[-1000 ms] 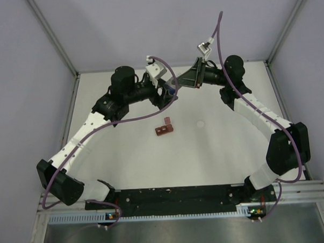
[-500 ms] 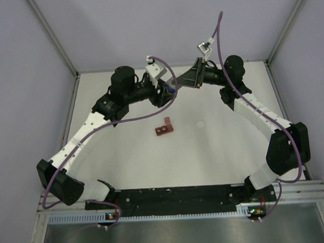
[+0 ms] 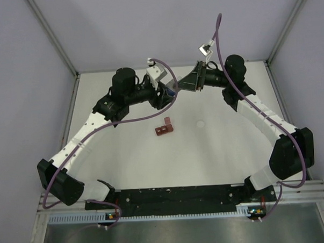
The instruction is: Sort the pills into containers
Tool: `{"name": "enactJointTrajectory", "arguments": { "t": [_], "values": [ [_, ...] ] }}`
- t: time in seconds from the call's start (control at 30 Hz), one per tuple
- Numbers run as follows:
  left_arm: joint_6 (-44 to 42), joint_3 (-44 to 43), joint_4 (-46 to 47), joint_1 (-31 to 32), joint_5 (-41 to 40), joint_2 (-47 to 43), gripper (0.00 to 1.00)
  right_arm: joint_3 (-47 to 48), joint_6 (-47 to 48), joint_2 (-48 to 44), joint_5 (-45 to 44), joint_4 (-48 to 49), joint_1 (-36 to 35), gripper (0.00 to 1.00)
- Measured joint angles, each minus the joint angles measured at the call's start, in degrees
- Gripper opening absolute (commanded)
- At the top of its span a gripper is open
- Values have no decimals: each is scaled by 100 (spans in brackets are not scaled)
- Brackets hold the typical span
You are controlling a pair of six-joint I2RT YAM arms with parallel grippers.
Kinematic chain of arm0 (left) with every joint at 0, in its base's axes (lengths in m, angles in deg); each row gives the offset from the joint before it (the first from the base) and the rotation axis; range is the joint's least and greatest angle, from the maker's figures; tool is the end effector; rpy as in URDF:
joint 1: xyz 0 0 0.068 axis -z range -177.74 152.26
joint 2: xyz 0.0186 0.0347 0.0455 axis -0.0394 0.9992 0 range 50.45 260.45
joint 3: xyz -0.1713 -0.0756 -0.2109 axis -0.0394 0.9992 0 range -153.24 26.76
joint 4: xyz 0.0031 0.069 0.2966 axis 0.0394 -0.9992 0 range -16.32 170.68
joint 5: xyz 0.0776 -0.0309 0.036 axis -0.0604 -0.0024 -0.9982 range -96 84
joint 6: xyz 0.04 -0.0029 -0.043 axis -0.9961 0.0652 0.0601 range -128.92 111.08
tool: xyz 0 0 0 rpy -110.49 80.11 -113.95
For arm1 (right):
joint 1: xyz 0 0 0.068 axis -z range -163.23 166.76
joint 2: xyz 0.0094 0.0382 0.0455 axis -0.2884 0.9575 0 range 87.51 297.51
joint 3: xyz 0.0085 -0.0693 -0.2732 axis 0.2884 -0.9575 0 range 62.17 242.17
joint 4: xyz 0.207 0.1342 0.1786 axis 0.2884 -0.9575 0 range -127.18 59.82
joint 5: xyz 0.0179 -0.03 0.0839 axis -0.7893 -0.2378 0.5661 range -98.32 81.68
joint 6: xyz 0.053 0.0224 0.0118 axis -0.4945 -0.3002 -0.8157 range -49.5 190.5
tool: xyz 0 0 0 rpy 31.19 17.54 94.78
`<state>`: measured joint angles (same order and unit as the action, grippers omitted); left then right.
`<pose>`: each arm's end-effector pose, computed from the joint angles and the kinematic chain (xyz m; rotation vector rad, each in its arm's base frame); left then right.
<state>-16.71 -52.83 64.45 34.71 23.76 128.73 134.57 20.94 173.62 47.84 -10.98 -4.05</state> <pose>0.2931 -0.2114 0.4194 0.9792 1.5880 -0.7742 0.3568 0.1734 0.3851 -0.4923 1.7114 1.6438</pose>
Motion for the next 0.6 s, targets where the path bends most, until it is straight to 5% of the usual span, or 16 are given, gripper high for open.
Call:
{"name": "enactJointTrajectory", "arguments": {
  "t": [0.13, 0.6],
  "values": [
    [2, 74, -2, -39, -2, -26, 0, 0, 302, -81, -83, -269, 0, 89],
    [-94, 866, 13, -339, -192, -699, 0, -2, 1867, -629, -614, -1436, 260, 99]
  ]
}}
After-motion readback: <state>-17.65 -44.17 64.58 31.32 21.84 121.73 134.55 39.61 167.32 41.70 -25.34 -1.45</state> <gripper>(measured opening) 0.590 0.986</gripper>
